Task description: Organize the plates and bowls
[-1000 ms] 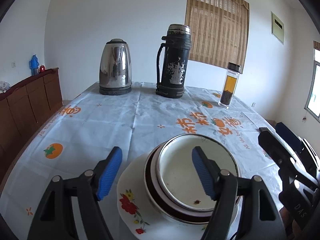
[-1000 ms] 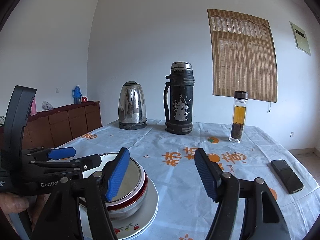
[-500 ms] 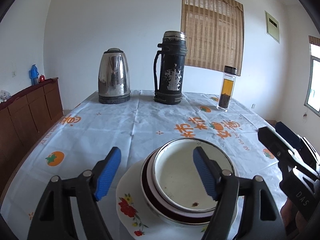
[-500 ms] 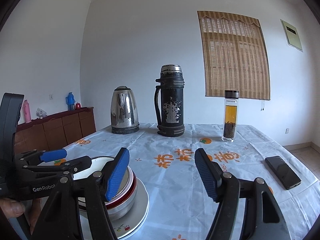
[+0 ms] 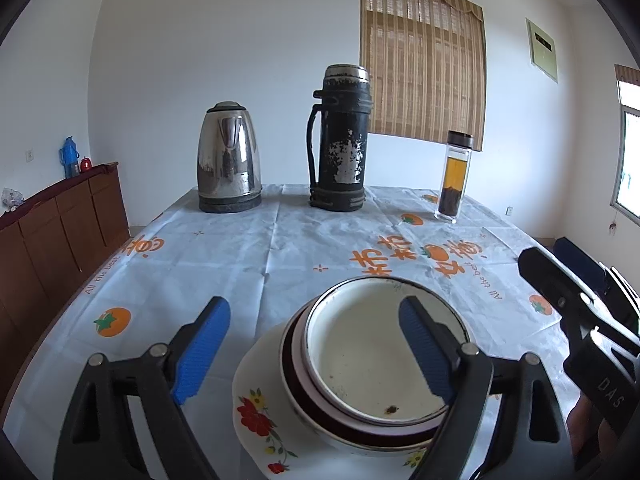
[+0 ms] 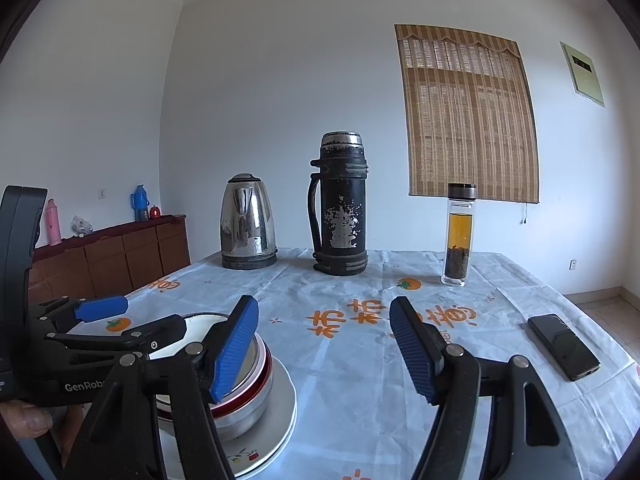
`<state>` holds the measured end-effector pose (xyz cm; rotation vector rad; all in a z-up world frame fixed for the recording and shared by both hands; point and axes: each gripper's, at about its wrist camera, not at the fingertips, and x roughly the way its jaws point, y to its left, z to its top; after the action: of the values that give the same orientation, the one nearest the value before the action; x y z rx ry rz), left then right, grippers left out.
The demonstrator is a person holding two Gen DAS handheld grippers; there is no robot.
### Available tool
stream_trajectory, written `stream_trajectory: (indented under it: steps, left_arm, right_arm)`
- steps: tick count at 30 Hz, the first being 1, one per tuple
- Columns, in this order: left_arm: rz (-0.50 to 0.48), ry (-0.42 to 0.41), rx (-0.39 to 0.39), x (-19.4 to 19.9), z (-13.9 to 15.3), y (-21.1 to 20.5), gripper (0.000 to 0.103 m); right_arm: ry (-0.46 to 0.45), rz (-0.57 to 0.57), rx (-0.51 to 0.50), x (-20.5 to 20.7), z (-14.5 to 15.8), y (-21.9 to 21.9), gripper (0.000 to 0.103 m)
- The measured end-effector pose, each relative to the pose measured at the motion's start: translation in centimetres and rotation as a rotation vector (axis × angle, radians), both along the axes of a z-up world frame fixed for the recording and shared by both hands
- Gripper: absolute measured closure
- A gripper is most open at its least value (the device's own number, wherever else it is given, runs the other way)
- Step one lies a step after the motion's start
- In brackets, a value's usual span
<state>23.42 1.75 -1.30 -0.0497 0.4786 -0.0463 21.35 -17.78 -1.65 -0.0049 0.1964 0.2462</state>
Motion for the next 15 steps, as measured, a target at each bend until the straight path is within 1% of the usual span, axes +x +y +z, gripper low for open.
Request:
stream_trajectory:
  steps: [9, 11, 15]
  left_arm:
    - [-0.008, 0.011, 0.012, 0.15, 0.05, -0.31, 0.015]
    - [-0.026, 0.018, 0.008, 0.21, 0.11, -0.38, 0.014]
    - [-0.039, 0.004, 0.024, -0.12, 0.34, -0.8, 0.013]
  right_arm:
    - [-0.006, -0.007, -0.005, -0.08, 0.02, -0.08, 0.033]
    - [-0.01, -0.009, -0.008, -0.16, 0.06, -0.05, 0.033]
    - [-0.02, -0.021, -0.009, -0.42, 0.19, -0.2, 0.032]
